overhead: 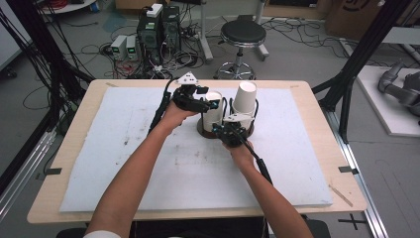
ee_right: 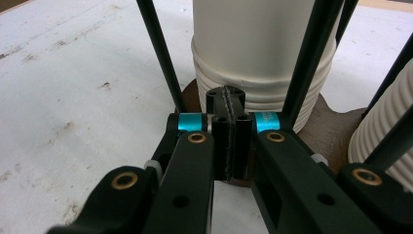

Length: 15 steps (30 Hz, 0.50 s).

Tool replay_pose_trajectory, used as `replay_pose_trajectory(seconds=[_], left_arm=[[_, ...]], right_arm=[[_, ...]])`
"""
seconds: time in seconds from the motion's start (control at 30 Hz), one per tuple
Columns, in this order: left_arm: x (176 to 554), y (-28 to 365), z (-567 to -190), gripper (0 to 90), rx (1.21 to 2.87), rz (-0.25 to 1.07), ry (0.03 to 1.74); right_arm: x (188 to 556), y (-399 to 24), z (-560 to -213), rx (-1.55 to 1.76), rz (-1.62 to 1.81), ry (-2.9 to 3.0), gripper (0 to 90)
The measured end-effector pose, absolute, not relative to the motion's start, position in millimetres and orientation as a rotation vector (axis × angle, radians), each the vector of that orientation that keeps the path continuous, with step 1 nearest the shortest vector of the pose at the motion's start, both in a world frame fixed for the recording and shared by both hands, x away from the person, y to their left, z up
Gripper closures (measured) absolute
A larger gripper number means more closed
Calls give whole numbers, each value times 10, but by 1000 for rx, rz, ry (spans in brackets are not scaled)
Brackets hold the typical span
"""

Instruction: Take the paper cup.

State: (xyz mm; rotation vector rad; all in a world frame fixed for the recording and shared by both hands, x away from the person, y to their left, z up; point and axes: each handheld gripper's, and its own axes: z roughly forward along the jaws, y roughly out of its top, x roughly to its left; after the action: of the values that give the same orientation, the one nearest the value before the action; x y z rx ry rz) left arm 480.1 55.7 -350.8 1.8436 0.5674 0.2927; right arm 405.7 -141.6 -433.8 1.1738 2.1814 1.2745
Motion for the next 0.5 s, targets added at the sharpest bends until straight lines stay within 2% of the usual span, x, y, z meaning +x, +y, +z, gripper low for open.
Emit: replay_pose_trajectory(seconds=[0.07, 0.17, 0.5], left_arm=[[4805, 548, -3517, 306, 1848, 288, 560], [4815, 552, -3522, 338, 1852, 297, 563], [4821, 554, -3499, 349, 1850, 291, 565]], right_arm=[[4057, -1416, -4338, 1176, 1275, 2182, 900], [4056, -1416, -4338, 1178, 1275, 2184, 900], [4059, -1421, -4339, 1178, 1276, 2190, 900]])
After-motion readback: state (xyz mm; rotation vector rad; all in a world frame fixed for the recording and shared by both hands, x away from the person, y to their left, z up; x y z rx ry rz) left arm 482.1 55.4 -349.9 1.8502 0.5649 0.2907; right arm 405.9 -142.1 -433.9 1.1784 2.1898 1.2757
